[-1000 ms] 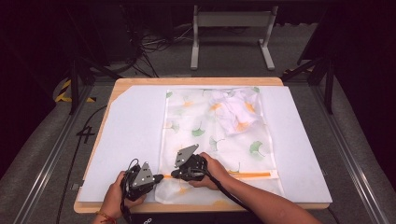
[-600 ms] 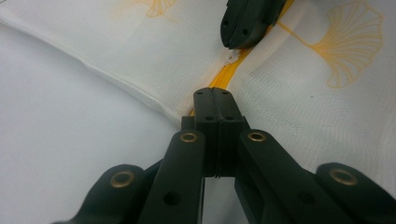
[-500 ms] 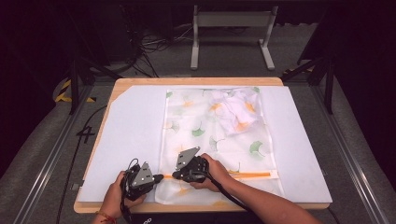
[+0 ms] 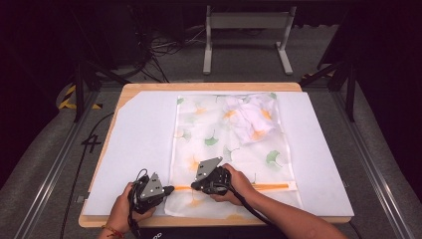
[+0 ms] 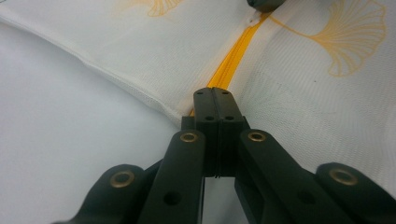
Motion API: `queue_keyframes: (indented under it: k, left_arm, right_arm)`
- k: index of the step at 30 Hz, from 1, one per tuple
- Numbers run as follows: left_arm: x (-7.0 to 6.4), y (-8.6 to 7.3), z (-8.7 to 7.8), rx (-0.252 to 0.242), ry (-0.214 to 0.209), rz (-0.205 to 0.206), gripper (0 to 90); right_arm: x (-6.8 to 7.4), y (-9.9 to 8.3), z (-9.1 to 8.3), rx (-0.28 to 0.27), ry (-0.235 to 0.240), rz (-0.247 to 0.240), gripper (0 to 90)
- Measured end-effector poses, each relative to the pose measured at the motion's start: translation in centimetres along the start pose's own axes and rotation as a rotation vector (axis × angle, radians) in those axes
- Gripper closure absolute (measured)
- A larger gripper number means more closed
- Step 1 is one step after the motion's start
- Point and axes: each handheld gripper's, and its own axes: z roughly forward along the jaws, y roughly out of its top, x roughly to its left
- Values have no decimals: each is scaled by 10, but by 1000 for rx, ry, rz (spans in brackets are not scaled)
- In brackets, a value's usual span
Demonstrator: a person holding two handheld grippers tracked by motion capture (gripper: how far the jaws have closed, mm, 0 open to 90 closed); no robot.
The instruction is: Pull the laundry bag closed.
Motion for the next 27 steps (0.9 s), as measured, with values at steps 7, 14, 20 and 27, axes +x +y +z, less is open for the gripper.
queue_keyframes:
  k: [7, 14, 20, 27]
  left_arm:
    - [0, 0, 0, 0, -4, -2, 900]
    - [1, 0, 0, -2, -6, -6, 900]
    - [1, -1, 0, -4, -7, -9, 900]
    - [1, 0, 0, -4, -12, -9, 900]
  right_arm:
    - [-3, -12, -14, 8, -11, 5, 900]
    - [-8, -29, -31, 4, -29, 30, 900]
    - [-10, -46, -46, -2, -48, 54, 900]
    - [-11, -60, -60, -17, -63, 77, 900]
